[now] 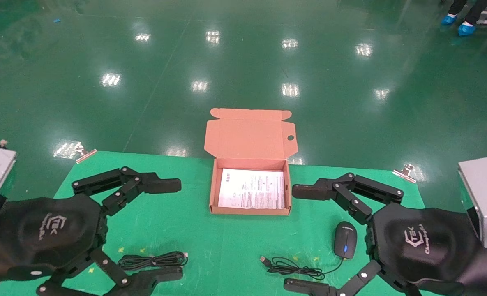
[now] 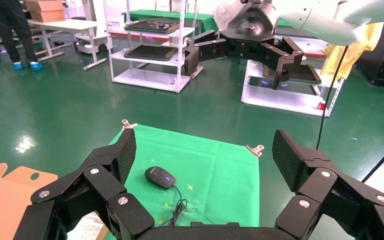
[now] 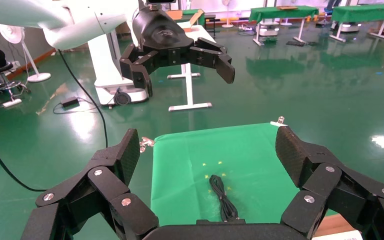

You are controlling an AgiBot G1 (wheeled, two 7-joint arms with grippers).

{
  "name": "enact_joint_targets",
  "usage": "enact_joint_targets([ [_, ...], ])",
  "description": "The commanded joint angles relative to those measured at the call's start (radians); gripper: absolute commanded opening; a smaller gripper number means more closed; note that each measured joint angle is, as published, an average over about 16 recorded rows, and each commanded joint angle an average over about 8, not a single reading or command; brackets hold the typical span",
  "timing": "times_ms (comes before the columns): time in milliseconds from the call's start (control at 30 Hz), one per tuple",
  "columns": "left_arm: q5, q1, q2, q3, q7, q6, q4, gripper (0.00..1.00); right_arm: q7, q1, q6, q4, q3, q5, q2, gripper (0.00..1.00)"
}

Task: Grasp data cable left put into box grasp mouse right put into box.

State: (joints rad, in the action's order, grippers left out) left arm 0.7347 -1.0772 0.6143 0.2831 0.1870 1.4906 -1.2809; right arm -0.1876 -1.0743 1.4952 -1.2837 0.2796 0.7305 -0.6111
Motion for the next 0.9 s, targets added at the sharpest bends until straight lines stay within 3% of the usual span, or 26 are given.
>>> enact_joint_targets([
  [33, 0.0, 0.0, 0.0, 0.0, 0.0, 0.0, 0.0, 1.0, 0.0, 0.0, 0.0, 0.0, 0.0, 0.0, 0.0, 1.0],
  [900, -0.001, 0.0, 0.0, 0.0, 0.0, 0.0, 0.0, 1.0, -0.001, -0.002, -0.001, 0.0, 0.002, 0.003, -0.001, 1.0],
])
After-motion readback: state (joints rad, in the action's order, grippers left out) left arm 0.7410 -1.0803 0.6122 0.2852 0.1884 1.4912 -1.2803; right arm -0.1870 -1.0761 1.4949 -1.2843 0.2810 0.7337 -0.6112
